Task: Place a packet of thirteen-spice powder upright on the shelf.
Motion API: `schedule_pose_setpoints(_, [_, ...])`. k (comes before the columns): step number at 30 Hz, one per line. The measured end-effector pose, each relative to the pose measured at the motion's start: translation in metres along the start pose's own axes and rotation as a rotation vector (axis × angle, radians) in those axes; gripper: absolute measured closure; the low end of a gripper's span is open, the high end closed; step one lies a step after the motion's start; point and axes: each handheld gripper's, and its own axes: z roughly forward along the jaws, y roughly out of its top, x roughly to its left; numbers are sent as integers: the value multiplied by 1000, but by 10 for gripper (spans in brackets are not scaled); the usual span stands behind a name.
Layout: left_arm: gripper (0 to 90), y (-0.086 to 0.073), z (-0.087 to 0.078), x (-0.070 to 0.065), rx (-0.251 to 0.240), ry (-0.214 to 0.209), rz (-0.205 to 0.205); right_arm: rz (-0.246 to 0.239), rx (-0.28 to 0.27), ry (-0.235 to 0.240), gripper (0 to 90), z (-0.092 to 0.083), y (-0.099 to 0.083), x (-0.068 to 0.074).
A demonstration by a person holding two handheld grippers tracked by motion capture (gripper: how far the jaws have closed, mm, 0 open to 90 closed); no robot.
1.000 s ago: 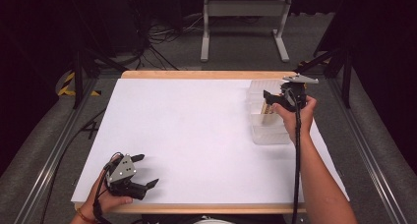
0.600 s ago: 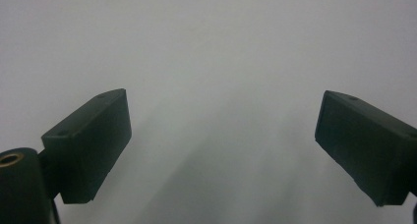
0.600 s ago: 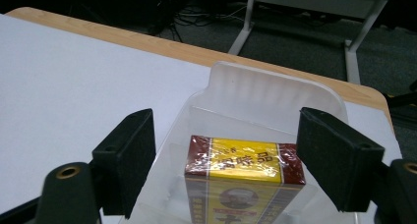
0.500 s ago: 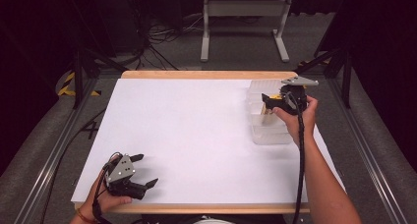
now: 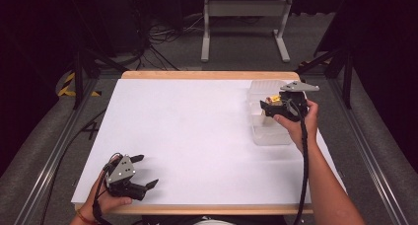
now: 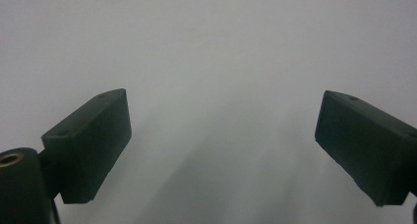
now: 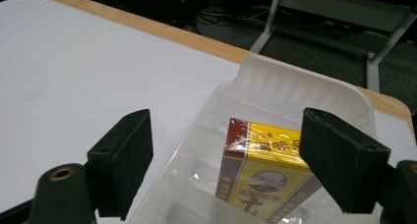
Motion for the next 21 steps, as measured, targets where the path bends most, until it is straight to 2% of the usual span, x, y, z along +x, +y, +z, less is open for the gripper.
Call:
schedule_pose_setpoints(4, [75,0,0,0,-1,1,-7,-30,-5,15,212,-6,-3,5])
schedule_pose_setpoints(6, [76,0,0,0,-2,2,-9,-53,-11,-3,212,-10,-4,7])
schedule_pose_setpoints(10, [75,0,0,1,-5,5,-8,-56,-37,2,215,-18,-8,10])
schedule_pose_setpoints(21, [75,0,-1,1,-9,9,-11,-91,-43,24,214,-32,-25,19])
